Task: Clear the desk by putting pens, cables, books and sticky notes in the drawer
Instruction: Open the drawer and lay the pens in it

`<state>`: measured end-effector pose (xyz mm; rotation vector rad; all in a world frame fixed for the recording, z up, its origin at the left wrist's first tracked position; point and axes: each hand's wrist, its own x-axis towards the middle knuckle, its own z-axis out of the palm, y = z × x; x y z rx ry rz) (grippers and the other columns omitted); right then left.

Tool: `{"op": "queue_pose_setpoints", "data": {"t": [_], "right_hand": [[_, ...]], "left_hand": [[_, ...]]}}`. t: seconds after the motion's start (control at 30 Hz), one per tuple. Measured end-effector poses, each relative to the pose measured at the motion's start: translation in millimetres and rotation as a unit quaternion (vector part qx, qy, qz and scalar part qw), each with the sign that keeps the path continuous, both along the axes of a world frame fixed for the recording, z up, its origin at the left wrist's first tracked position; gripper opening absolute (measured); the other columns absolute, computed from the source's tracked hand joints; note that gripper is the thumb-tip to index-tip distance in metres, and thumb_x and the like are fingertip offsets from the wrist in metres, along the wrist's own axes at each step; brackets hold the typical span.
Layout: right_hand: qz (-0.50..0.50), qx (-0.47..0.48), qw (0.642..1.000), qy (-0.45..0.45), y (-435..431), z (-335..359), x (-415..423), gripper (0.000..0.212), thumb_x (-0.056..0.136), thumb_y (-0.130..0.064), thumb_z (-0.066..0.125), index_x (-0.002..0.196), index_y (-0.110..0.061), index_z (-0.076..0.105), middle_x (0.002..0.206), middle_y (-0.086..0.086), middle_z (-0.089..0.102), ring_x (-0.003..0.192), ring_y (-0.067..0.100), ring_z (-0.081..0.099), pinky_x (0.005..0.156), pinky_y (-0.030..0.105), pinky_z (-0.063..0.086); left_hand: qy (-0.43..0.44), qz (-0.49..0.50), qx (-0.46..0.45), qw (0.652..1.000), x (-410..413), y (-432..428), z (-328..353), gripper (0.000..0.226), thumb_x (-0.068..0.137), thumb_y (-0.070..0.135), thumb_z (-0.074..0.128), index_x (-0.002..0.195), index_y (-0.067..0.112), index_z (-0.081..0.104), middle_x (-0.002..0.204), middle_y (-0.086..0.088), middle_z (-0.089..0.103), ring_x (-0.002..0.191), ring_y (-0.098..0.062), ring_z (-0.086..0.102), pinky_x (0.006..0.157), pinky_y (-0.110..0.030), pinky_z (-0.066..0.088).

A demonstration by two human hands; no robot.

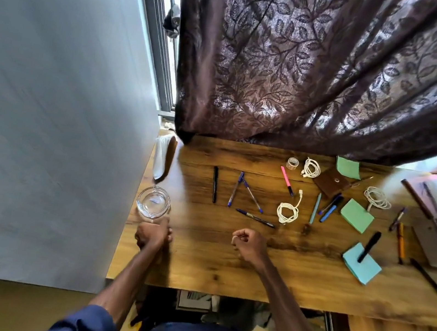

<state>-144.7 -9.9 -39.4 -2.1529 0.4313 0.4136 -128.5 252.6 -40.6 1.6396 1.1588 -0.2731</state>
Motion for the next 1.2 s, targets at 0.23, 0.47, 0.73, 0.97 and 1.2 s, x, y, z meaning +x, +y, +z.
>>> {"op": "queue_pose_setpoints", "data": {"t": [0.23,0.47,0.73,0.97,1.2], "right_hand": [[-0.046,-0.029,0.998,0.003,-52.0,-1.7,-19.8,0.012,0.083,-0.015,0.072,0.078,-0.026,0.072,0.08,0.002,0.077,0.076,0.02,0.075,0.072,0.04,0.062],[-0.035,-0.094,0.994,-0.044,-98.5,15.2,-5.3,0.003,0.08,-0.012,0.077,0.082,-0.014,0.078,0.078,0.0,0.074,0.073,0.011,0.067,0.07,0.021,0.049],[0.076,-0.213,0.973,-0.04,-83.5,21.4,54.8,0.022,0.089,-0.031,0.068,0.105,-0.017,0.073,0.107,0.002,0.072,0.102,0.021,0.065,0.077,0.028,0.044],[0.214,-0.254,0.943,-0.02,-82.8,5.4,70.2,0.034,0.097,-0.043,0.053,0.116,-0.017,0.065,0.116,0.007,0.069,0.109,0.026,0.066,0.085,0.033,0.051],[0.214,-0.043,0.973,-0.072,-96.4,11.7,95.0,0.019,0.084,-0.039,0.073,0.087,-0.02,0.078,0.081,-0.006,0.075,0.072,0.005,0.068,0.064,0.026,0.051]], "left_hand": [[-0.056,-0.235,0.057,0.969,-8.3,-73.0,-8.3,0.034,0.07,0.053,0.066,0.069,0.021,0.079,0.06,0.004,0.072,0.061,-0.022,0.072,0.064,-0.039,0.063],[-0.095,-0.33,0.034,0.939,9.8,-123.7,28.2,0.017,0.075,0.028,0.069,0.062,0.018,0.075,0.059,0.002,0.072,0.062,-0.021,0.072,0.064,-0.043,0.063],[-0.063,-0.327,0.078,0.94,23.8,-147.4,29.7,0.018,0.08,0.023,0.069,0.074,0.008,0.078,0.075,-0.011,0.076,0.075,-0.026,0.074,0.07,-0.042,0.061],[-0.019,-0.309,0.05,0.949,29.1,-175.9,26.0,0.029,0.091,0.03,0.069,0.069,0.012,0.074,0.058,0.004,0.068,0.045,-0.004,0.06,0.044,-0.02,0.047],[-0.097,-0.21,-0.012,0.973,61.1,-211.9,26.6,0.032,0.102,0.029,0.057,0.084,0.01,0.075,0.072,-0.005,0.07,0.053,-0.011,0.06,0.05,-0.026,0.05]]}}
